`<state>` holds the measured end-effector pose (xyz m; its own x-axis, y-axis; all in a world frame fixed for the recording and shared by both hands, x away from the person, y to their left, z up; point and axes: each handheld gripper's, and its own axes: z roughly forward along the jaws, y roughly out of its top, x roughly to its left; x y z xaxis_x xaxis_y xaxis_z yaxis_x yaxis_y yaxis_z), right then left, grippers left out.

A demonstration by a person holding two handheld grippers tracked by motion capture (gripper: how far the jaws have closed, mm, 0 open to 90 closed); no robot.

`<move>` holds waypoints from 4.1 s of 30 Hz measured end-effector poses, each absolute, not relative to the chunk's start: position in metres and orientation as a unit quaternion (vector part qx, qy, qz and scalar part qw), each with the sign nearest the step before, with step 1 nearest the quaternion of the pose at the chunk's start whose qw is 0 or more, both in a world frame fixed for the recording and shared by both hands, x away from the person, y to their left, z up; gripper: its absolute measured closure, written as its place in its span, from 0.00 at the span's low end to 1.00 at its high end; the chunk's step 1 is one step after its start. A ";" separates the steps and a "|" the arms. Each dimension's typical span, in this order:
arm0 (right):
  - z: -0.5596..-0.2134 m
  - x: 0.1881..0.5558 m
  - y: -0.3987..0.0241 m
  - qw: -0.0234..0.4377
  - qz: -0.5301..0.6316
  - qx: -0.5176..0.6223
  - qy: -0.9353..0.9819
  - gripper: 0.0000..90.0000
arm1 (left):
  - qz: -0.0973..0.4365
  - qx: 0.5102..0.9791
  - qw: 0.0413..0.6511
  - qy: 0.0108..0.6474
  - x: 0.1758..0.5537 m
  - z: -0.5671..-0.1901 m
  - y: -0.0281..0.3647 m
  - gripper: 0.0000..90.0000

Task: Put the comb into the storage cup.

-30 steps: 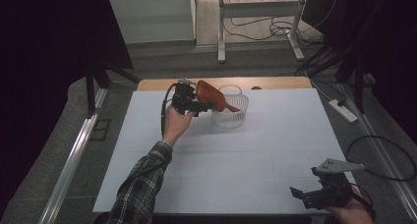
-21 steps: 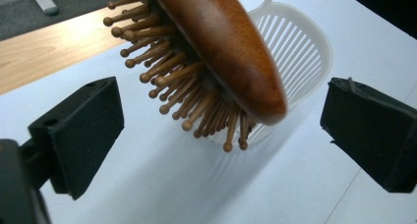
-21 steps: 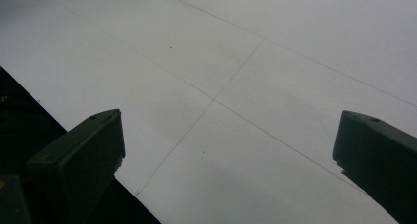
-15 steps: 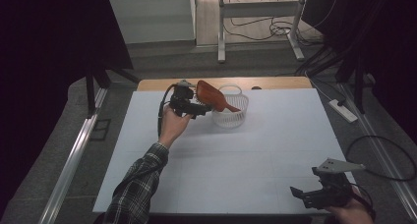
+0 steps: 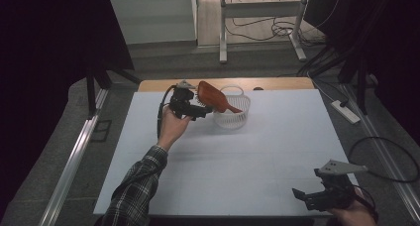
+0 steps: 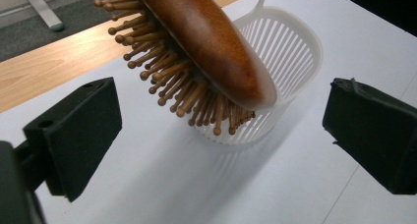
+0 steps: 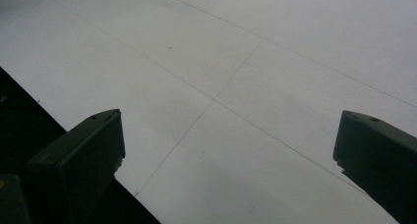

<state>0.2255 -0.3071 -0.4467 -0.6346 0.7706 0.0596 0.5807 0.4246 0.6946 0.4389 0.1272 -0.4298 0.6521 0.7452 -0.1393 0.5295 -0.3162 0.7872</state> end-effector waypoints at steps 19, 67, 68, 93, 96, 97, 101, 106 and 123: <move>-0.447 0.225 -0.307 0.137 0.351 0.405 0.833 0.00 | 0.146 0.804 0.436 0.377 0.427 -0.431 0.135 0.02; -0.446 0.223 -0.308 0.141 0.357 0.403 0.830 0.00 | 0.146 0.801 0.451 0.367 0.396 -0.444 0.160 0.00; -0.446 0.223 -0.308 0.142 0.358 0.404 0.830 0.00 | 0.147 0.800 0.451 0.368 0.395 -0.444 0.161 0.00; -0.446 0.222 -0.307 0.148 0.356 0.405 0.829 0.00 | 0.135 0.792 0.453 0.386 0.376 -0.440 0.176 0.00; -0.446 0.222 -0.307 0.149 0.356 0.405 0.829 0.00 | 0.134 0.792 0.453 0.387 0.373 -0.440 0.178 0.00; -0.446 0.222 -0.307 0.149 0.356 0.405 0.829 0.00 | 0.133 0.792 0.452 0.388 0.372 -0.441 0.179 0.00; -0.446 0.222 -0.307 0.150 0.355 0.406 0.829 0.00 | 0.132 0.792 0.450 0.391 0.369 -0.441 0.182 0.00; -0.446 0.222 -0.306 0.152 0.352 0.405 0.830 0.00 | 0.134 0.790 0.450 0.394 0.363 -0.441 0.186 0.00; -0.446 0.222 -0.306 0.152 0.351 0.404 0.831 0.00 | 0.139 0.791 0.444 0.397 0.348 -0.442 0.194 0.00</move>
